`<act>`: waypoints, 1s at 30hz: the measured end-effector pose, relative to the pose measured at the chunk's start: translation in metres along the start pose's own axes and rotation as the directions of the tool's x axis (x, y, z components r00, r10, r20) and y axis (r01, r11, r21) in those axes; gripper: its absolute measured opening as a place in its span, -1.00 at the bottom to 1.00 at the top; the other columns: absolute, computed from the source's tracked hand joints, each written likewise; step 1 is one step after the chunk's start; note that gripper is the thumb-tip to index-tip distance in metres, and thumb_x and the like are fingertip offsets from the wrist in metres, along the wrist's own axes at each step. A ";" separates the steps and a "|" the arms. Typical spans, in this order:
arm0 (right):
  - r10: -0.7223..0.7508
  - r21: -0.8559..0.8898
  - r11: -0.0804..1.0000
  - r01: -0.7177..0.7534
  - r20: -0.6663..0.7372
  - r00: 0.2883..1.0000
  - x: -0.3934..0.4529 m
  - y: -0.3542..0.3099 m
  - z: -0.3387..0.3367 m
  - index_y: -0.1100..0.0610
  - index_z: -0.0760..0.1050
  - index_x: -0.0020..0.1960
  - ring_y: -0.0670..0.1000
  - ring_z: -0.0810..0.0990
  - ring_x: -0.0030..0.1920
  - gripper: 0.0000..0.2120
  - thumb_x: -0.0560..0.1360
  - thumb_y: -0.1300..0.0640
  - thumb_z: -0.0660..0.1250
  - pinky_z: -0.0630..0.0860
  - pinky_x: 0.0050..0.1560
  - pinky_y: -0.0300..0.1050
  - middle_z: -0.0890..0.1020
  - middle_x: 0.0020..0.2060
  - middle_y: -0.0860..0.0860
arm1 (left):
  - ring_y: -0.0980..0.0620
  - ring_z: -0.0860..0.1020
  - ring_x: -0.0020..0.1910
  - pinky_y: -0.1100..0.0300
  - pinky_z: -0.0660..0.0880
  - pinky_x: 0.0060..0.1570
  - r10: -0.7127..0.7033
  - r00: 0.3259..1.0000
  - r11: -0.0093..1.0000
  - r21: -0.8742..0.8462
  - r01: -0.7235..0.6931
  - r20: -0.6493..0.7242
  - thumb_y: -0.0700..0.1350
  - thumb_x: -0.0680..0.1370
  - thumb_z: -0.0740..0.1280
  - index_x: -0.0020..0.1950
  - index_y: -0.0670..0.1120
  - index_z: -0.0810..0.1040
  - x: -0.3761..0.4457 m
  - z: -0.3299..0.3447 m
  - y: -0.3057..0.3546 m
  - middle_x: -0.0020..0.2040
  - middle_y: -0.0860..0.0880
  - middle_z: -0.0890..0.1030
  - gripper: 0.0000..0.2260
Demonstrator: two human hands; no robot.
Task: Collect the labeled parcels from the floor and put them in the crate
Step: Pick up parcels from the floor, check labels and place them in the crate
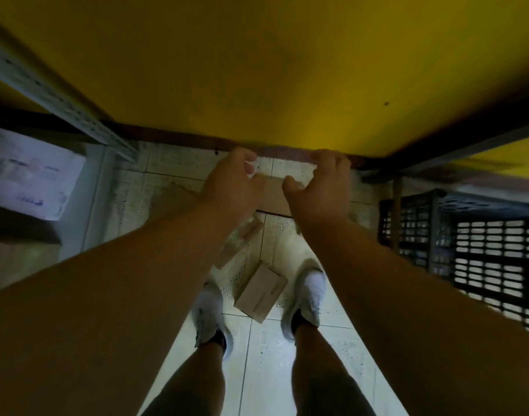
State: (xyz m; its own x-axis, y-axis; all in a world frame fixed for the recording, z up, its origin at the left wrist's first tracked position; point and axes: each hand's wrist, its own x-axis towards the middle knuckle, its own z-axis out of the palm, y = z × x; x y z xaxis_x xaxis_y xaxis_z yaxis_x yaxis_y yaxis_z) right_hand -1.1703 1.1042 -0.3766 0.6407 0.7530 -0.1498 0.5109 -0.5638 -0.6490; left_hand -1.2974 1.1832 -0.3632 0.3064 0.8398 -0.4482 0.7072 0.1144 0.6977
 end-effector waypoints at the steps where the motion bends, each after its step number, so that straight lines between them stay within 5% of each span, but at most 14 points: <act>1: 0.037 -0.003 0.999 -0.037 0.003 0.999 0.007 0.020 0.021 0.15 0.41 0.30 0.14 0.49 0.18 -0.49 0.43 0.05 0.46 0.42 0.02 -0.09 0.39 0.29 0.13 | 0.06 0.52 -0.03 0.23 0.39 -0.23 -0.018 1.000 1.000 -0.010 0.018 0.008 -0.08 0.59 0.32 0.29 0.02 0.44 0.017 0.019 -0.018 0.10 0.05 0.51 -0.73; 5: 0.077 -0.042 0.996 -0.074 0.091 0.993 0.033 0.099 0.103 0.07 0.37 0.35 0.12 0.51 0.20 -0.43 0.41 0.02 0.49 0.53 0.14 0.04 0.39 0.31 0.09 | -0.20 0.56 0.07 -0.09 0.56 0.00 -0.079 0.994 0.992 -0.093 0.086 0.075 -0.21 0.60 0.28 0.29 -0.09 0.44 0.077 0.091 -0.093 0.15 -0.13 0.54 -0.73; 12: 0.206 -0.139 0.975 -0.176 0.247 0.947 0.056 0.220 0.229 0.03 0.26 0.46 0.16 0.47 0.27 -0.30 0.41 -0.04 0.48 0.54 0.23 0.13 0.39 0.33 0.11 | -0.05 0.56 0.00 0.05 0.50 -0.10 -0.147 0.981 0.985 0.111 0.133 0.130 -0.13 0.59 0.25 0.33 -0.06 0.44 0.151 0.188 -0.202 0.16 -0.10 0.58 -0.70; 18: 0.130 -0.336 0.942 -0.002 0.360 0.924 0.085 0.278 0.289 0.07 0.32 0.47 0.21 0.45 0.29 -0.30 0.41 -0.05 0.47 0.49 0.27 0.18 0.42 0.32 0.15 | -0.09 0.53 0.10 0.12 0.46 -0.14 -0.186 0.973 0.964 0.219 0.154 0.133 -0.07 0.61 0.25 0.43 -0.07 0.34 0.203 0.239 -0.239 0.27 -0.13 0.50 -0.61; 20: 0.123 -0.369 0.929 0.028 0.379 0.917 0.096 0.286 0.302 0.04 0.32 0.48 0.22 0.44 0.30 -0.32 0.43 -0.05 0.45 0.47 0.27 0.19 0.41 0.34 0.15 | -0.18 0.52 0.17 -0.05 0.52 0.06 -0.256 0.957 0.912 0.363 0.192 0.136 -0.03 0.60 0.26 0.45 -0.12 0.29 0.219 0.251 -0.241 0.28 -0.19 0.49 -0.56; 24: 0.112 -0.389 0.917 0.085 0.455 0.883 0.108 0.294 0.322 -0.01 0.30 0.49 0.22 0.39 0.35 -0.34 0.46 -0.04 0.45 0.39 0.32 0.12 0.37 0.40 0.15 | -0.30 0.35 0.40 -0.18 0.28 0.39 -0.426 0.886 0.769 0.590 0.247 0.184 0.02 0.61 0.25 0.60 -0.10 0.00 0.246 0.269 -0.239 0.44 -0.26 0.37 -0.34; 27: 0.106 -0.390 0.914 0.117 0.506 0.856 0.110 0.297 0.327 0.01 0.31 0.47 0.20 0.38 0.35 -0.37 0.46 -0.04 0.43 0.36 0.34 0.08 0.41 0.35 0.12 | -0.28 0.36 0.41 -0.10 0.31 0.37 -0.446 0.870 0.809 0.510 0.292 0.210 -0.02 0.63 0.21 0.61 -0.11 -0.19 0.255 0.275 -0.233 0.48 -0.28 0.32 -0.29; 30: 0.118 -0.412 0.904 0.118 0.503 0.856 0.109 0.295 0.325 0.04 0.25 0.49 0.22 0.35 0.36 -0.28 0.43 -0.07 0.46 0.35 0.33 0.10 0.40 0.36 0.14 | -0.25 0.47 0.30 -0.04 0.41 0.17 -0.390 0.906 0.909 0.221 0.352 0.163 -0.07 0.62 0.22 0.55 -0.22 0.10 0.261 0.277 -0.228 0.38 -0.27 0.43 -0.43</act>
State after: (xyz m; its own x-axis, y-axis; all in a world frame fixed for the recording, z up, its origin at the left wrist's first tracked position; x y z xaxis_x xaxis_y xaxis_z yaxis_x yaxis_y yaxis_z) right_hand -1.1354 1.1303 -0.8267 0.3206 0.7492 -0.5796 0.7729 -0.5607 -0.2971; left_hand -1.2021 1.2292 -0.7944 0.1053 0.6300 -0.7694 0.8920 0.2822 0.3532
